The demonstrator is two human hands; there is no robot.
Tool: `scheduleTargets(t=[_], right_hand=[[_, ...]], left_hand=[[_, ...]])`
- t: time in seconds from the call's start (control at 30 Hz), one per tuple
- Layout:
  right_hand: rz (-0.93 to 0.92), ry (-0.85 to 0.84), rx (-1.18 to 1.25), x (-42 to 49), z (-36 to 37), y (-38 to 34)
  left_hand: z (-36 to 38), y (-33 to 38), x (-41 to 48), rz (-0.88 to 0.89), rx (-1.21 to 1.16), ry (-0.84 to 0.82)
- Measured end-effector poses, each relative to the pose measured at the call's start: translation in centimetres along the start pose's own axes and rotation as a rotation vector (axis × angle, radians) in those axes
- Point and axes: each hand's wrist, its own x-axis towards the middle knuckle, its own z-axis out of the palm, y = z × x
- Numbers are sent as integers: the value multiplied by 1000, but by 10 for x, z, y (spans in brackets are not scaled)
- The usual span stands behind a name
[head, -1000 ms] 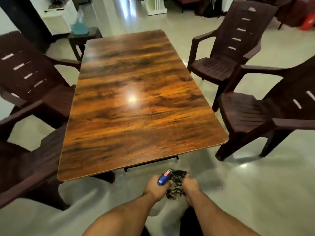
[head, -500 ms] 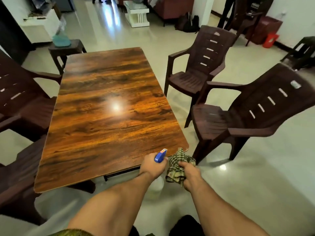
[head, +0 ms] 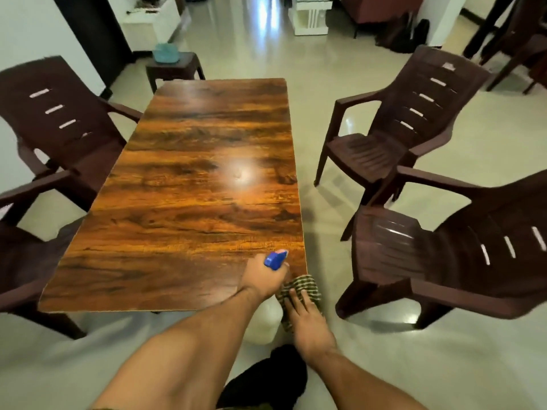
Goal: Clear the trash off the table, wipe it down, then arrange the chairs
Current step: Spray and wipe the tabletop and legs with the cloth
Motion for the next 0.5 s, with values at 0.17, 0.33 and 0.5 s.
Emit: scheduleTargets(t=[0.17,0.33,0.5], right_hand=[[-260,-66,-225,38,-43,49],[-345,-195,-343,100,-104,50],[-326,-279,-378,166,-141,52]], left_hand=[[3,43,68,-14,-29,-44],[-5,76,110,-53,-30,11],[-15,77,126,-85,-18,73]])
